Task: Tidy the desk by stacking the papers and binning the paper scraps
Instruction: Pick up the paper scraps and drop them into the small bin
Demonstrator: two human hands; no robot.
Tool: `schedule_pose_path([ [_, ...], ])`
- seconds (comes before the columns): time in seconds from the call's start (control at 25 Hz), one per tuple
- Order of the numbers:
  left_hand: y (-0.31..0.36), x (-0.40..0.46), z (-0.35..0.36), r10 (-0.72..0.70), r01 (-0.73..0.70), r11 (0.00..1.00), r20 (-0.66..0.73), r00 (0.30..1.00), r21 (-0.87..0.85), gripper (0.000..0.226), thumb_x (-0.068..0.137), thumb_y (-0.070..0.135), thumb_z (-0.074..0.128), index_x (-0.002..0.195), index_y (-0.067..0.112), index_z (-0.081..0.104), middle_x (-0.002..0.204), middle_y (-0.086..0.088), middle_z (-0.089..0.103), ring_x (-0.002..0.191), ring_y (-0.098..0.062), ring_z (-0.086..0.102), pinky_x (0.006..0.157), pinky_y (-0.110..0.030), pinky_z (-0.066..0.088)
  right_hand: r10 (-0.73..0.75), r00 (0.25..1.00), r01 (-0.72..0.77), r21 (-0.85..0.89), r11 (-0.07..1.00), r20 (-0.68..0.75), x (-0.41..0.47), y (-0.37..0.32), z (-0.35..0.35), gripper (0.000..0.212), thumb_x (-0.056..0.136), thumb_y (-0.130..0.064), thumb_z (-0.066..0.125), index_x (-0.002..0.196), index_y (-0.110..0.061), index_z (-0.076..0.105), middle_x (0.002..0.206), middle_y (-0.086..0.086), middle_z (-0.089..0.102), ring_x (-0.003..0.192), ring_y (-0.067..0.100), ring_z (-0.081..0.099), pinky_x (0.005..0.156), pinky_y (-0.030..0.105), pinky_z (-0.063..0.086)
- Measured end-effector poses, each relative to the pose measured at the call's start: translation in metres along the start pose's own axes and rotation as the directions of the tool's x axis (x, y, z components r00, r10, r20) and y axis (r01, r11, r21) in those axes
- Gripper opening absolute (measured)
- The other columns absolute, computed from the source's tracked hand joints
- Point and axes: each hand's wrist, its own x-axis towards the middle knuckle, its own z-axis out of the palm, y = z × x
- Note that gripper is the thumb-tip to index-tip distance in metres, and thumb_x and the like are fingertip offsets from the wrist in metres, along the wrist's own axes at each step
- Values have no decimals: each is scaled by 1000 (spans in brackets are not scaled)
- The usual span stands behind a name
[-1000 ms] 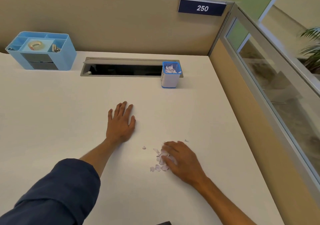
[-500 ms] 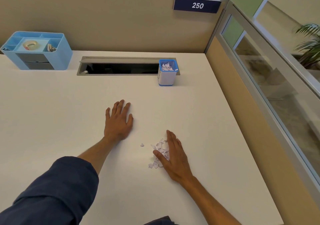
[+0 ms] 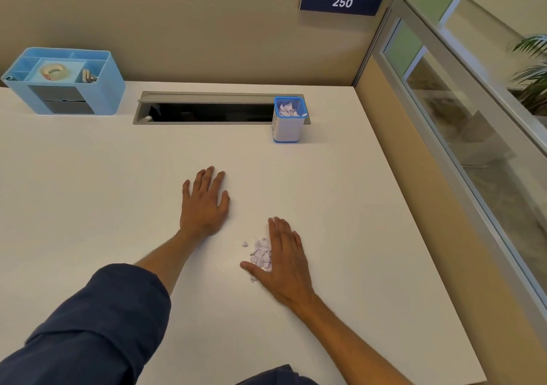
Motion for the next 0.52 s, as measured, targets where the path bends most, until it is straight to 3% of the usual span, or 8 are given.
schedule_pose_path([
  [0.16,1,0,0,-9,9,1000,3,1000,4,63,94,47,18,152,23,28,162,-2,20,150,-20,12,121,-49,5,-195,980,185,-172,968,-45,16,-8,3,86,81,-78,41,143,-19,41,153,5,35,143,22,28,117,48,13],
  [0.24,0,0,1,-9,9,1000,10,1000,-3,63,94,47,18,152,23,27,162,-2,19,150,-19,11,121,-49,5,-353,936,349,-179,920,10,18,-7,8,66,88,-66,46,135,-20,53,147,5,45,139,21,37,117,49,19],
  [0.32,0,0,1,-10,10,1000,12,1000,-6,63,95,47,17,152,24,27,163,-1,18,150,-19,10,121,-48,4,-478,878,462,-214,861,-25,16,-1,13,41,93,-48,53,118,-18,65,132,4,60,124,20,53,113,47,29],
  [0.44,0,0,0,-18,18,1000,13,1000,-7,62,95,46,19,152,24,26,163,-1,17,150,-18,9,121,-48,4,-542,823,498,-244,832,-169,14,13,7,14,88,-23,65,97,-16,71,111,2,68,104,18,63,109,40,31],
  [0.52,1,0,0,-18,18,1000,13,1000,-6,62,95,45,19,152,24,27,163,-1,18,150,-18,10,121,-48,4,-473,863,443,-185,877,-178,11,22,-7,26,87,-32,65,107,-15,68,117,0,66,109,16,61,111,35,29],
])
